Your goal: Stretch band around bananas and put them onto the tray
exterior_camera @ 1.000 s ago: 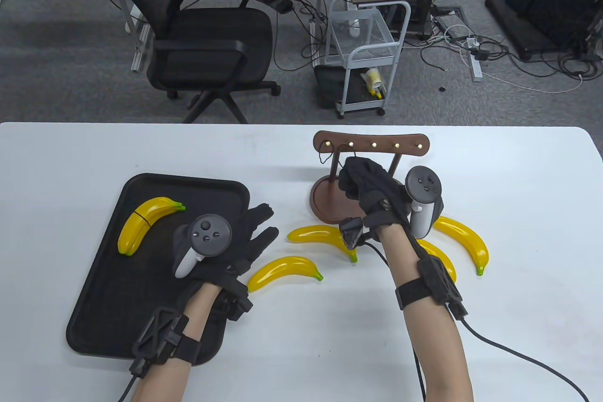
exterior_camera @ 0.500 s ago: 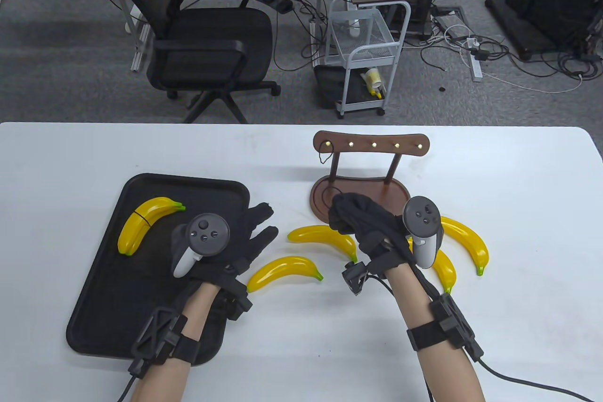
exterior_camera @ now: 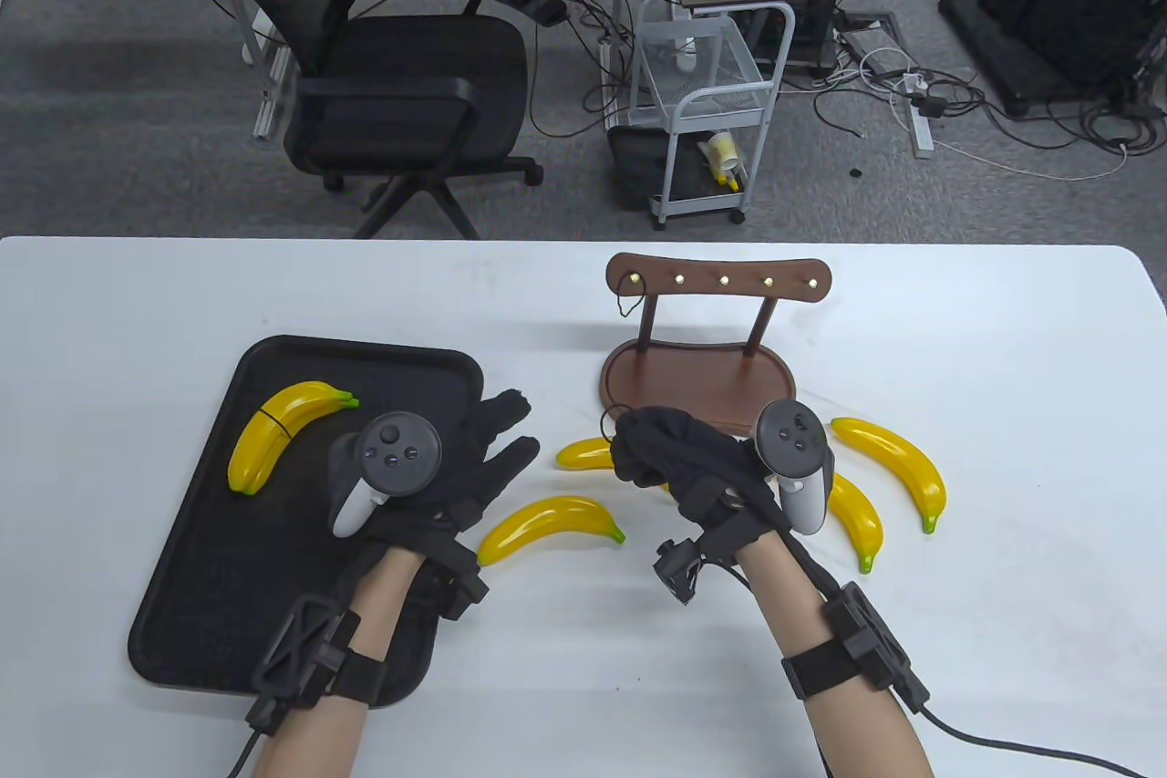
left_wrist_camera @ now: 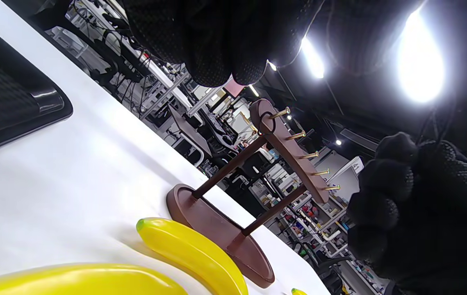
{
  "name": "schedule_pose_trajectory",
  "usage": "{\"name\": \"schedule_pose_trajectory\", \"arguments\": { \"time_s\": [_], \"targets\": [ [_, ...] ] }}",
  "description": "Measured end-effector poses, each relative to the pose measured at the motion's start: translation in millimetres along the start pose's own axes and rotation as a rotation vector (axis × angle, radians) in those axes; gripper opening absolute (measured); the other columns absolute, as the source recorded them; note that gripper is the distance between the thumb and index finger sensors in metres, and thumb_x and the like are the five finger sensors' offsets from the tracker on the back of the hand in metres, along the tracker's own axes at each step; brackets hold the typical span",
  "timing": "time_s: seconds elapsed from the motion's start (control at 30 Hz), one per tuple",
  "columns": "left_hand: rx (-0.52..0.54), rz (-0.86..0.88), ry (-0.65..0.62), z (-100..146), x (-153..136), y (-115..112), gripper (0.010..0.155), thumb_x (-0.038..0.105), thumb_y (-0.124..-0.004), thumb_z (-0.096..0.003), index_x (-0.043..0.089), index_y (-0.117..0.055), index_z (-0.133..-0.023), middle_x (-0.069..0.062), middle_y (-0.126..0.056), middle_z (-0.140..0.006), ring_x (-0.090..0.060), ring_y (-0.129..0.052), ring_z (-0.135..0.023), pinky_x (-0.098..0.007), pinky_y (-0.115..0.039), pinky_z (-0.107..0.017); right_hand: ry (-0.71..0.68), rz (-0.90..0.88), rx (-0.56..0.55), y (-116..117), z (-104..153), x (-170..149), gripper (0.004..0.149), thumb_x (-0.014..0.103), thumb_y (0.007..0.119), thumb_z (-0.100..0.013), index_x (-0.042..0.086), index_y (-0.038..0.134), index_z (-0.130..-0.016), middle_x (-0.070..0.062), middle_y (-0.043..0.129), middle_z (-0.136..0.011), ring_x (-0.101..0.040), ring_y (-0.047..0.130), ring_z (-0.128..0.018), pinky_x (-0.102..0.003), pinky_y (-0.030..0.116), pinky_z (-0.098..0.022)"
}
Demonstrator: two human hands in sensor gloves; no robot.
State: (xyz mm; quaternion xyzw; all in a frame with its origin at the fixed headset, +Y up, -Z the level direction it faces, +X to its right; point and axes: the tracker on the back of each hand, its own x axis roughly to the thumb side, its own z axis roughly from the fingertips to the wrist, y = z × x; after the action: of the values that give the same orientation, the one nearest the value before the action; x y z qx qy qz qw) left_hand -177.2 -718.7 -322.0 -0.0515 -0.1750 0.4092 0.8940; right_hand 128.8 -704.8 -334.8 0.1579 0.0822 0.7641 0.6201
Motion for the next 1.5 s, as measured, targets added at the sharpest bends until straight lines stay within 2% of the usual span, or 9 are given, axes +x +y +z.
{"name": "schedule_pose_trajectory", "arguments": {
  "time_s": [0.8,1.07,1.5],
  "targets": [
    [-0.049,-0.020,-0.033,-1,7,-8,0.071,0.060,-0.073,-0.0559,0.028,-0.049,-0.114,0.000,-0.059,-0.123,-0.033,-0.068,-0.112,-0.052,-0.054,-0.085,0.006,0.060,0.182,41,1,-8,0.037,0.030,0.072,-0.059,0.009,0.078,-0.090,-0.012,0.092,-0.080,-0.035,0.096,-0.065,-0.053,0.079,-0.046],
    [-0.113,-0.032,-0.067,-3,11,-17,0.074,0.062,-0.076,-0.0521,0.028,-0.051,-0.114,0.000,-0.061,-0.122,-0.033,-0.069,-0.112,-0.052,-0.055,-0.084,0.027,0.111,0.176,43,1,-13,0.037,0.032,0.073,-0.059,0.008,0.082,-0.086,-0.012,0.095,-0.074,-0.033,0.099,-0.059,-0.051,0.081,-0.043],
    [-0.148,-0.051,-0.097,-4,16,-23,0.077,0.063,-0.076,-0.0497,0.028,-0.051,-0.113,0.000,-0.061,-0.122,-0.032,-0.070,-0.111,-0.052,-0.056,-0.084,0.024,0.202,0.226,49,0,-14,0.036,0.036,0.077,-0.058,0.008,0.087,-0.079,-0.009,0.099,-0.065,-0.028,0.102,-0.050,-0.049,0.084,-0.037]
  ]
}}
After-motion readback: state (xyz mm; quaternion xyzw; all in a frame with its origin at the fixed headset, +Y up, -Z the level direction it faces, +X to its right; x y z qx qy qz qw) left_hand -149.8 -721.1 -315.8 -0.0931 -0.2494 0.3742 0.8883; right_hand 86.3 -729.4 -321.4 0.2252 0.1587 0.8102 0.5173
